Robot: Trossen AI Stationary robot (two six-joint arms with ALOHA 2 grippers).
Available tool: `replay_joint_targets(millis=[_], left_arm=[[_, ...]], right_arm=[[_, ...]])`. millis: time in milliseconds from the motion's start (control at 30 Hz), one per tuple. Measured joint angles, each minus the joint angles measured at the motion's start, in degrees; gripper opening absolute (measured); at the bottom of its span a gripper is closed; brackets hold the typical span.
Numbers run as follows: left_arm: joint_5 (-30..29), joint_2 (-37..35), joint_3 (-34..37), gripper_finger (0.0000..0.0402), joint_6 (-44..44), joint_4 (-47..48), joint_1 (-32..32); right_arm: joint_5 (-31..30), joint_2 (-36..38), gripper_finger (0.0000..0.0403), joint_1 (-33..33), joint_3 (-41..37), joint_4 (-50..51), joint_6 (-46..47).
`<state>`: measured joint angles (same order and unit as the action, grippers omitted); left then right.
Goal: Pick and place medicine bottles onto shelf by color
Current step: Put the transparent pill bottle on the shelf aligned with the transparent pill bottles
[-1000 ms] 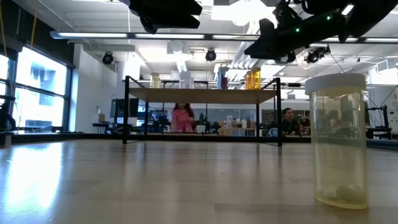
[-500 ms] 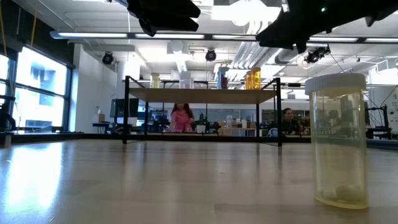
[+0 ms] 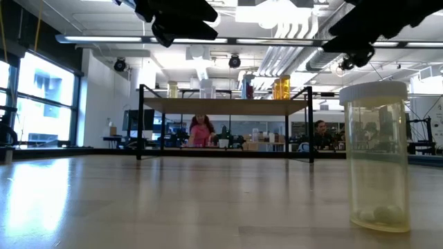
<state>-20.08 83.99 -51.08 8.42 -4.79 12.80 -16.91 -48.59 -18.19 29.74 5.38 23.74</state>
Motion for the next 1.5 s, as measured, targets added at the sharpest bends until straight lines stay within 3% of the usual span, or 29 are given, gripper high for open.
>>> replay_joint_targets(millis=[300, 533, 733, 900, 1067, 1233, 1400, 1500], left_arm=[[6.5, 0.0, 0.0, 0.0211, 8.6, 7.8, 1.8], [7.5, 0.0, 0.0, 0.0211, 15.4, 13.9, 7.6], [7.5, 0.0, 0.0, 0.0211, 17.9, 14.1, 11.8], [7.4, 0.0, 0.0, 0.0211, 18.0, 14.0, 13.2], [7.4, 0.0, 0.0, 0.0211, 18.0, 14.0, 13.2], [7.3, 0.0, 0.0, 0.0211, 18.0, 14.0, 13.1], [7.3, 0.0, 0.0, 0.0211, 18.0, 14.0, 13.1], [7.3, 0.0, 0.0, 0.0211, 18.0, 14.0, 13.1]], right_arm=[[0.7, -2.2, 0.0152, -13.0, 0.0, 2.5, 7.9], [0.7, -2.8, 0.0152, -20.4, 0.0, 7.8, 20.2], [-2.5, -2.8, 0.0152, -27.1, 0.0, 5.1, 26.6], [-8.3, -2.8, 0.0151, -32.8, 0.0, -2.9, 22.7], [-13.6, -4.8, 0.0143, -37.8, 5.3, -2.0, 18.0], [-15.1, -11.2, 0.0135, -40.7, 15.4, 9.8, 18.2], [-15.3, -19.5, 0.0133, -40.9, 26.3, 31.6, 30.8], [-11.9, -24.7, 0.0133, -40.9, 31.7, 42.1, 38.5]])
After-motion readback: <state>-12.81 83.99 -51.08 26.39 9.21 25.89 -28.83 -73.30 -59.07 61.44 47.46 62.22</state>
